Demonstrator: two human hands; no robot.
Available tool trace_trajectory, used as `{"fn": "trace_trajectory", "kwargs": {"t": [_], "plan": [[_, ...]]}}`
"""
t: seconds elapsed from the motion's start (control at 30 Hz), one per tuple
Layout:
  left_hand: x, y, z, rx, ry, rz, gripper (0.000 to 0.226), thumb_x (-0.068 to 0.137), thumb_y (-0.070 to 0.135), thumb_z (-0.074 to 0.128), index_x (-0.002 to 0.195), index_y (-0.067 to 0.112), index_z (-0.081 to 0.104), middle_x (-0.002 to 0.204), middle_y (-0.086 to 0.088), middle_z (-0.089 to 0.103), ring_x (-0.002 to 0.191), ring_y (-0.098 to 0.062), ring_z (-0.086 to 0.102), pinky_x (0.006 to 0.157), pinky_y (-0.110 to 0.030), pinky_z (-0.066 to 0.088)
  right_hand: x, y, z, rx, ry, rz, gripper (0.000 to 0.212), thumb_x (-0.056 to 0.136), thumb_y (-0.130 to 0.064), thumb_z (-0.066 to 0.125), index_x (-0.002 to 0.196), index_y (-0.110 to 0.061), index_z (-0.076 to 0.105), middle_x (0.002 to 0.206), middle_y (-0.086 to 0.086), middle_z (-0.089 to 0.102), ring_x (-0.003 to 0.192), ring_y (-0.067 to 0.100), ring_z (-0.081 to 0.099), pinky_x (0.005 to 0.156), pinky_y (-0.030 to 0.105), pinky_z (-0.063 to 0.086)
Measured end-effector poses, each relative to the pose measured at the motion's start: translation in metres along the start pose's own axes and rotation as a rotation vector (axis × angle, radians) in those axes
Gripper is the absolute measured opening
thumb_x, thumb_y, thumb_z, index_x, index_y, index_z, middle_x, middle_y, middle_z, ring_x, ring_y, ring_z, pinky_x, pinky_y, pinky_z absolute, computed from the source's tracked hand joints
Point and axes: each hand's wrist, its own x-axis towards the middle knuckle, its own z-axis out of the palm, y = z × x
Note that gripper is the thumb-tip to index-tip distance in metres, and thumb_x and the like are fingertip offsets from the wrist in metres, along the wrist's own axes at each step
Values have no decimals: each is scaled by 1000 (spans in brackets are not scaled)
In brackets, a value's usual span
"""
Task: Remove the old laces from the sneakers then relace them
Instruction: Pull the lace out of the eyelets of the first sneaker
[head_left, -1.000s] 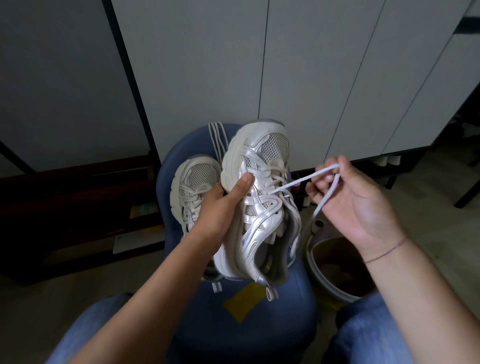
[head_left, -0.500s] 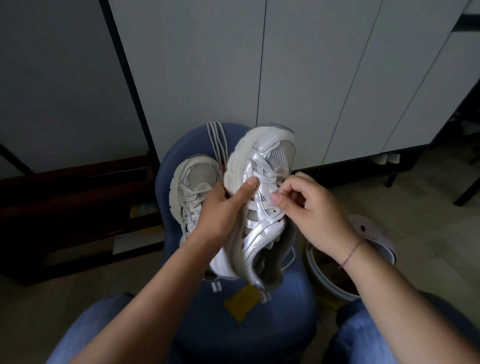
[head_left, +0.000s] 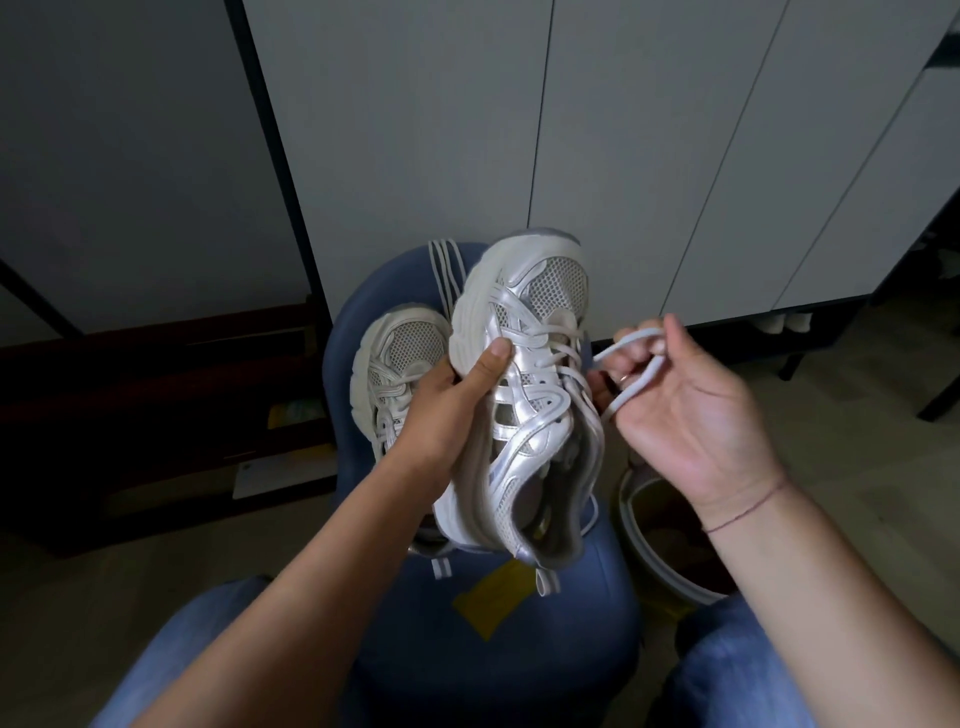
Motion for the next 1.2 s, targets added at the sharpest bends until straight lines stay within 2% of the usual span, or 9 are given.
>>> {"fn": "trace_trajectory", "kwargs": {"t": [0.17, 0.27, 0.43, 0.6, 0.73, 0.83, 0.97, 1.07, 1.2], "plan": [[0, 0, 1, -7, -54, -4, 49, 90, 42, 59, 129, 14, 61, 112, -1, 74, 100, -15, 72, 82, -22, 58, 1, 7, -11, -457, 146, -86, 22, 76, -16, 58, 56, -19, 50, 66, 3, 42, 66, 14, 42, 66, 29, 35], [1, 0, 1, -17, -79, -7, 57, 85, 47, 60, 131, 13, 59, 115, -3, 73, 103, -17, 71, 91, -30, 57, -1, 5, -14, -721, 172, -131, 7, 73, -19, 56, 67, -20, 54, 70, 2, 49, 66, 11, 47, 59, 22, 40], [2, -2, 0, -28, -92, -20, 63, 84, 49, 64, 135, 13, 56, 121, -5, 70, 110, -22, 68, 101, -43, 50, -4, 13, -13, -975, 121, -235, 15, 79, -25, 72, 85, -15, 62, 78, 0, 60, 74, 11, 55, 72, 26, 49], [1, -3, 1, 1, -84, 30, 57, 83, 47, 64, 131, 16, 57, 116, -1, 72, 105, -18, 70, 91, -33, 54, -2, 17, -11, -1233, 197, -382, 13, 78, -23, 76, 76, -21, 63, 72, -4, 66, 65, 5, 58, 63, 19, 50], [-1, -3, 3, 18, -75, 68, 56, 80, 46, 62, 129, 19, 58, 113, 4, 74, 101, -13, 71, 83, -24, 56, 0, 20, -10, -1328, 229, -472, 12, 81, -20, 74, 74, -23, 64, 67, -9, 64, 59, 1, 55, 58, 15, 47], [0, -4, 3, 32, -69, 66, 60, 79, 49, 63, 132, 20, 57, 114, 4, 73, 102, -13, 70, 86, -28, 55, 2, 18, -14, -1382, 206, -521, 11, 85, -19, 69, 75, -22, 64, 68, -9, 62, 60, 3, 54, 60, 17, 44], [0, -3, 1, 21, -64, 33, 64, 77, 52, 64, 132, 19, 58, 113, 2, 74, 100, -15, 71, 90, -33, 55, 1, 11, -13, -1271, 141, -382, 17, 91, -16, 61, 76, -23, 63, 74, -8, 65, 69, 4, 58, 68, 20, 46], [0, -3, 1, 29, -56, 35, 62, 76, 50, 65, 130, 18, 59, 109, 2, 75, 95, -14, 73, 80, -26, 58, -1, 6, -14, -1233, 138, -350, 20, 93, -14, 57, 76, -22, 62, 72, -6, 68, 71, 6, 63, 72, 23, 47], [0, -3, 1, 35, -66, 13, 60, 76, 49, 67, 128, 19, 59, 109, 2, 75, 98, -17, 72, 91, -38, 55, -2, -1, -7, -1088, 59, -260, 23, 96, -5, 49, 74, -12, 54, 60, -5, 57, 55, 9, 49, 61, 19, 42]]}}
